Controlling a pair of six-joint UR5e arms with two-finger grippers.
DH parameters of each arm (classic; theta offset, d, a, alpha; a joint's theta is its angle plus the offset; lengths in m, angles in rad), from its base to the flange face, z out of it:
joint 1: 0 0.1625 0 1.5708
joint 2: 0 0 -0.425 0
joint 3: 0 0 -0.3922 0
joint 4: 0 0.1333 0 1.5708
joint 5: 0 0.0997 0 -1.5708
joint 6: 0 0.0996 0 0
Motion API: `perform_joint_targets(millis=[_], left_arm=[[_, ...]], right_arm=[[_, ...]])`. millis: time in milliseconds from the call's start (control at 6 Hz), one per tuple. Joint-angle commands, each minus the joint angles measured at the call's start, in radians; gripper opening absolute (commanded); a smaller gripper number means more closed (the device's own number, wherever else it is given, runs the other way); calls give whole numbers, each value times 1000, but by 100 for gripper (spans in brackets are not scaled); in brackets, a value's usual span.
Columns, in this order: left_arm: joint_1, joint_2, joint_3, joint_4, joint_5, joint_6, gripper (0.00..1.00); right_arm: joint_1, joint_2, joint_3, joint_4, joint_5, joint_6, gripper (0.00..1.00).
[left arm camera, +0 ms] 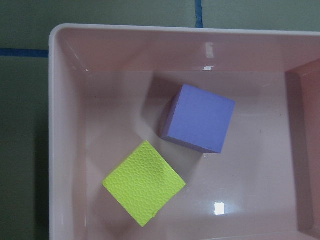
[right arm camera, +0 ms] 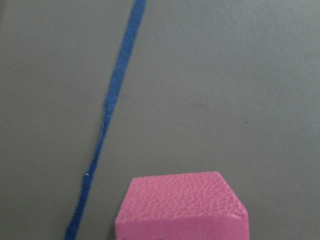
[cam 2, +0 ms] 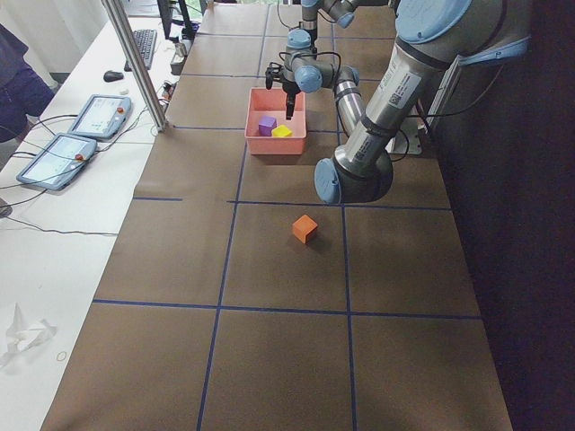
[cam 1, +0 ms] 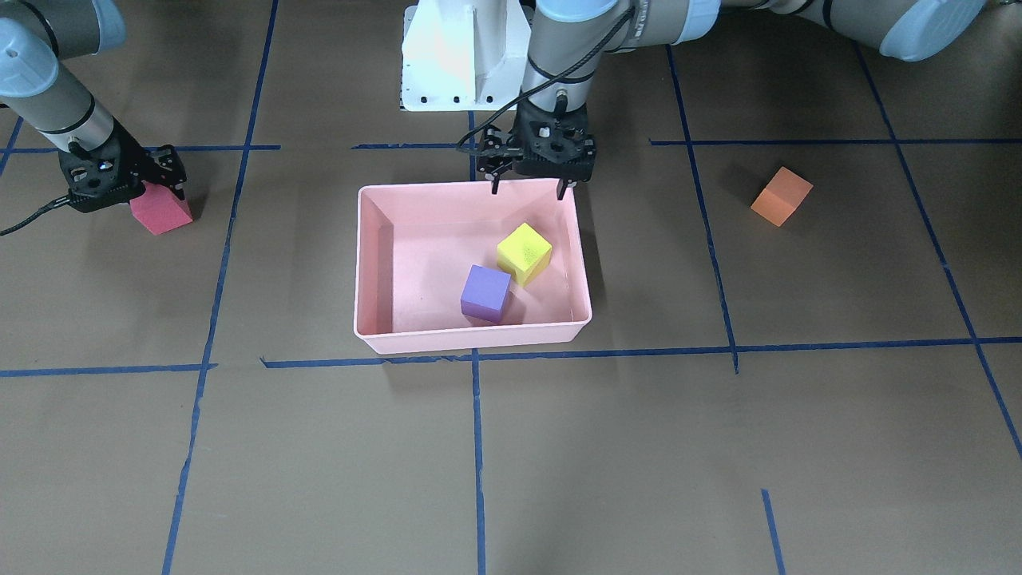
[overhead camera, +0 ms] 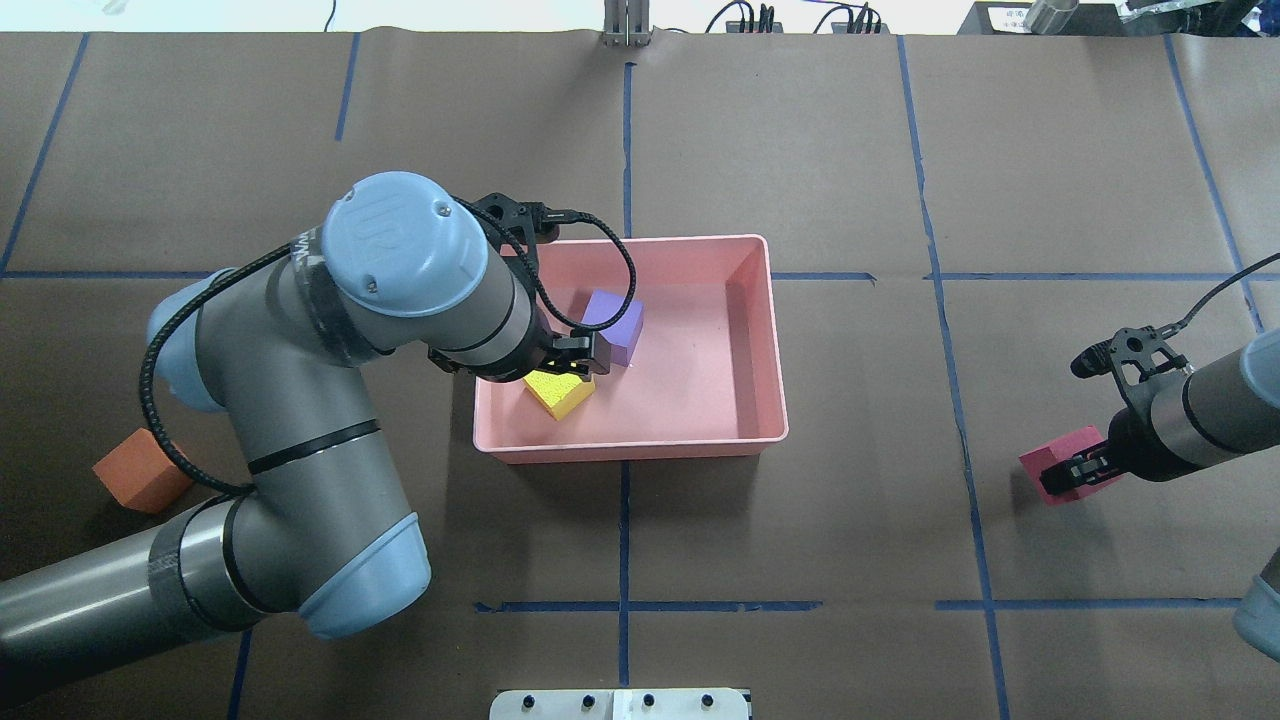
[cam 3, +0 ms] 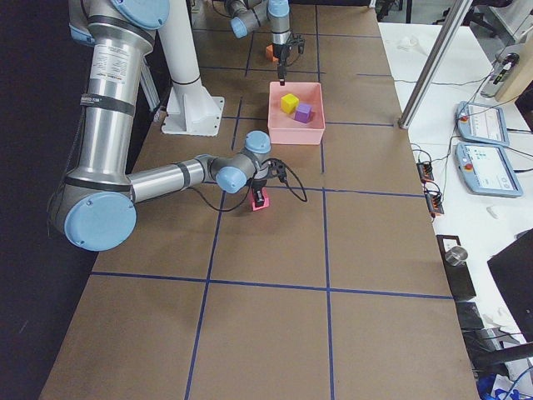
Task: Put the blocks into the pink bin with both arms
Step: 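Carry the red cube into the bin while the left gripper grasps the orange cube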
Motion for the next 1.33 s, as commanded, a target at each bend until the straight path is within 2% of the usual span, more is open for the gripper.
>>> perform_joint_targets(millis=[0,167,333,500,833,1000,1167], left_arm=[[-87,113,-72,0,-84,267,100],[-115,203,-120,-23,-103,430,100],[-148,274,-160,-27,-105,536,100],[-149,387,-224,-43,-102,674,100],[-185,547,-261,-137,-108,819,100],[-212,630,-261,-209,-163,889,100],[-215,708,-258,-292,-176,899,100]], right_arm=[[19,194,71,-226,12,118,18],[17,340,108,-406,12,208,18],[13,497,110,-572,12,272,18],[-5,668,95,-778,1,309,18],[-77,849,-17,-811,-43,488,19],[-105,929,-109,-807,-54,578,33],[-125,962,-169,-779,-61,588,98]])
